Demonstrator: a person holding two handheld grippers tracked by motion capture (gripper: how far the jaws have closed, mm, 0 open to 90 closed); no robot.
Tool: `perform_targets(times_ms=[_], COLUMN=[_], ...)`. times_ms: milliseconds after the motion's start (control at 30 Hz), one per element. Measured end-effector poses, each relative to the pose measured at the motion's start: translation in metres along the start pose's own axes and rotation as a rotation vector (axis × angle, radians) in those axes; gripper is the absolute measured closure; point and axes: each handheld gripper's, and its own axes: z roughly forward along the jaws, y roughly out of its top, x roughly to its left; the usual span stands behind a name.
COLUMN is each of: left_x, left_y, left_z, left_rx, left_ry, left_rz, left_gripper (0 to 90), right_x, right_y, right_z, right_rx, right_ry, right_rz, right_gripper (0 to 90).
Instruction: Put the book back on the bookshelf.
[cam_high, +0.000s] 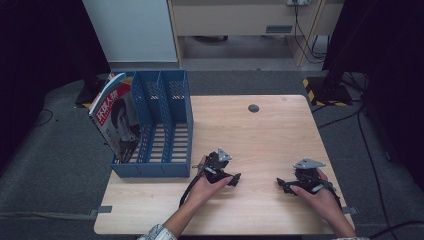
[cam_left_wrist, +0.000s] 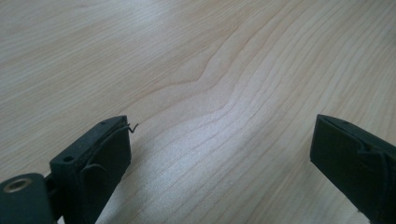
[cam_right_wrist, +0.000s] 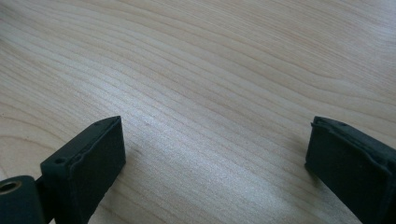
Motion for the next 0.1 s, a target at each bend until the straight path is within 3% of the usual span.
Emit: perform_targets(times_ms=[33, 67, 100], left_x=[0.0000, -0.0011, -0.0011], left_y=[0.0000, -0.0043, -0.0043], left_z=[0.0000, 0.0041, 0.0041], left_rx=[0.000, 0.004, 0.004], left_ry=[0.000, 0.020, 0.020], left_rz=[0.000, 0.051, 0.051], left_gripper=[4.4, 2.8, 1.9], right_x=[0.0000, 0.0000, 0.0000], right_y=[0.0000, 0.0000, 0.0000], right_z=[0.0000, 0.0000, 0.0000], right_rx=[0.000, 0.000, 0.000], right_ry=[0.000, 0.000, 0.000], right_rz=[0.000, 0.000, 0.000], right_gripper=[5.1, 5.1, 5.1])
